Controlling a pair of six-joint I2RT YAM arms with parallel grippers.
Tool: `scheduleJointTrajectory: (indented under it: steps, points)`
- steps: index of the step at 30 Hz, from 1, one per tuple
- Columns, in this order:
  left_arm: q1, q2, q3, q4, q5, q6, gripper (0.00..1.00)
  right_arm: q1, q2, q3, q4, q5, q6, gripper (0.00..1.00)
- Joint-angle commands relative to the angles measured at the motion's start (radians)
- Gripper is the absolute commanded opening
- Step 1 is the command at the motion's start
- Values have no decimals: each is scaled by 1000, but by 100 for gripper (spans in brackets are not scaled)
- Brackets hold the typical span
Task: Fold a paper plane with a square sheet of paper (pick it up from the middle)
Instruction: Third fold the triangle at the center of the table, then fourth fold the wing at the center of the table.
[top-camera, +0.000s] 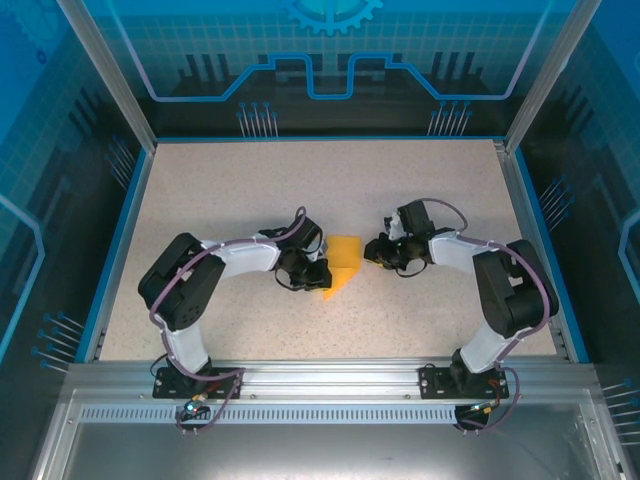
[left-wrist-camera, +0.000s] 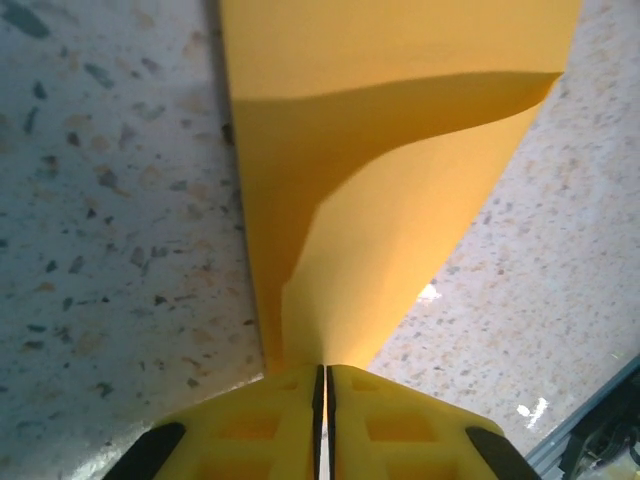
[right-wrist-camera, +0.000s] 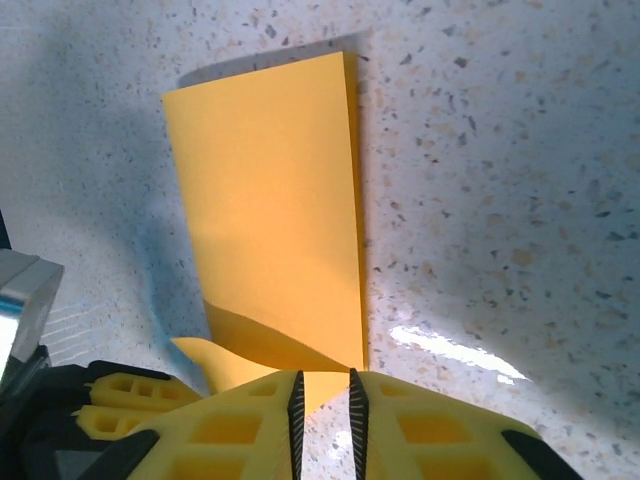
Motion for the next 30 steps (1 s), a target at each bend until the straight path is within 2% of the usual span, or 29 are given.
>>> scheduleJointTrajectory:
  steps: [1, 6, 14, 25, 30]
  points:
    - [8, -69, 47, -40, -9, 11, 14, 22, -16, -8, -34, -19, -13, 25]
    - [8, -81, 72, -42, -12, 20, 15, 51, -1, -28, 3, -26, 9, 31]
    - [9, 15, 123, -59, -63, 28, 11, 93, 33, -35, 67, -66, 39, 38]
    - [9, 61, 152, -84, -113, 48, 10, 117, 59, -34, 79, -56, 59, 45]
    - [9, 90, 161, -108, -142, 52, 10, 117, 15, -60, 64, -4, 72, 47]
